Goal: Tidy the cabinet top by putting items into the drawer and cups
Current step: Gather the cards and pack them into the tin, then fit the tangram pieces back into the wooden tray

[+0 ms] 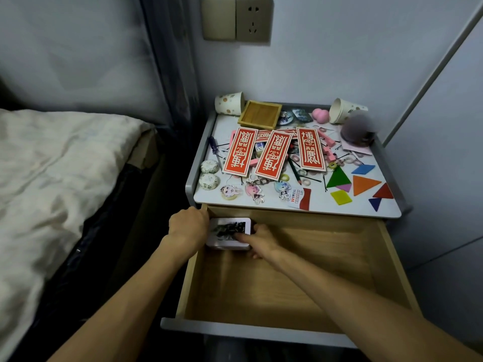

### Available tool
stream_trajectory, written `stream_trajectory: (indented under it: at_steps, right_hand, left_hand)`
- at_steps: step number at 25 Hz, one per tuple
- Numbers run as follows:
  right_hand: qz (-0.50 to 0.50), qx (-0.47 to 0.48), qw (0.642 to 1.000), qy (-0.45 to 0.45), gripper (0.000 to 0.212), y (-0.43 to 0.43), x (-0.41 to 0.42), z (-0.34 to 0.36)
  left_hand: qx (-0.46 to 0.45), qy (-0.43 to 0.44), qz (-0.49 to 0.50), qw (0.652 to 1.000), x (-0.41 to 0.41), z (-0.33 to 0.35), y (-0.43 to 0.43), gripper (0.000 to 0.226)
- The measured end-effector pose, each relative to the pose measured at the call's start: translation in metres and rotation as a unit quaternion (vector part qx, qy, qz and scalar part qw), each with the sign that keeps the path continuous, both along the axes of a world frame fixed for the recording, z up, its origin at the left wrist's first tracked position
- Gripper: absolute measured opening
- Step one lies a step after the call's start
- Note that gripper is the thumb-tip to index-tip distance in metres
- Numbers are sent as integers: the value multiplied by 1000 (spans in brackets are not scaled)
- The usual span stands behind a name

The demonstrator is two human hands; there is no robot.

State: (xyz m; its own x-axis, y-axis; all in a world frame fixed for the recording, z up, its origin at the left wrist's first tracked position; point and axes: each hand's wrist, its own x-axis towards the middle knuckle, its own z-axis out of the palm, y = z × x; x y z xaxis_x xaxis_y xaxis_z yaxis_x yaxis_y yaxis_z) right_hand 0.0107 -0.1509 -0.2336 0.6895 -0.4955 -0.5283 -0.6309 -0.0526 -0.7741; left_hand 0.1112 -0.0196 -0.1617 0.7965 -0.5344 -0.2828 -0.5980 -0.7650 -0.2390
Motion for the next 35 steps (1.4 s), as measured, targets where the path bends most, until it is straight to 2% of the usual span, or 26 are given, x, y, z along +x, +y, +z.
stream_trajectory:
  at_steps: [3,9,11,14,16,17,18,20,21,23,26,30,35]
  right_hand:
    - [-3,-88,996,23,45,1,6,-7]
    - [-11,-90,996,11,43,5,3,-3]
    - [0,-78,997,11,37,4,1,-1]
    - [39,-55,997,28,30,-5,-1,9]
    - [71,-66,995,31,26,-9,-8,31]
    - [90,-67,993,23,26,-9,-13,46]
    - [113,-59,992,8,27,-7,-18,63]
    - [171,-56,983,-22,24,-8,-25,96]
    - [193,-76,978,-33,22,-13,-24,110]
    - [200,-143,968,-57,18,-32,-12,139]
    - [131,-251,955,-85,25,-80,30,168]
    - [39,-366,928,-52,43,-153,110,163]
    - [-49,-379,923,47,53,-204,177,141]
  left_hand:
    - [32,14,-23,999,1,2,-1,31]
    - [49,38,-39,997,-1,11,-4,33]
    - [41,74,-24,996,-2,22,-3,28]
    - [-43,152,33,987,4,47,4,17]
    - [-135,162,48,976,7,62,5,21]
    - [-206,187,61,958,7,67,3,21]
    - [-291,237,85,923,5,73,1,19]
    - [-438,343,142,819,1,88,-7,19]
    - [-482,371,162,777,0,96,-11,20]
    - [-539,386,180,727,-1,109,-15,21]
    - [-592,387,196,679,2,120,-20,20]
    - [-621,396,230,636,11,125,-27,18]
    - [-641,400,269,598,32,120,-39,20]
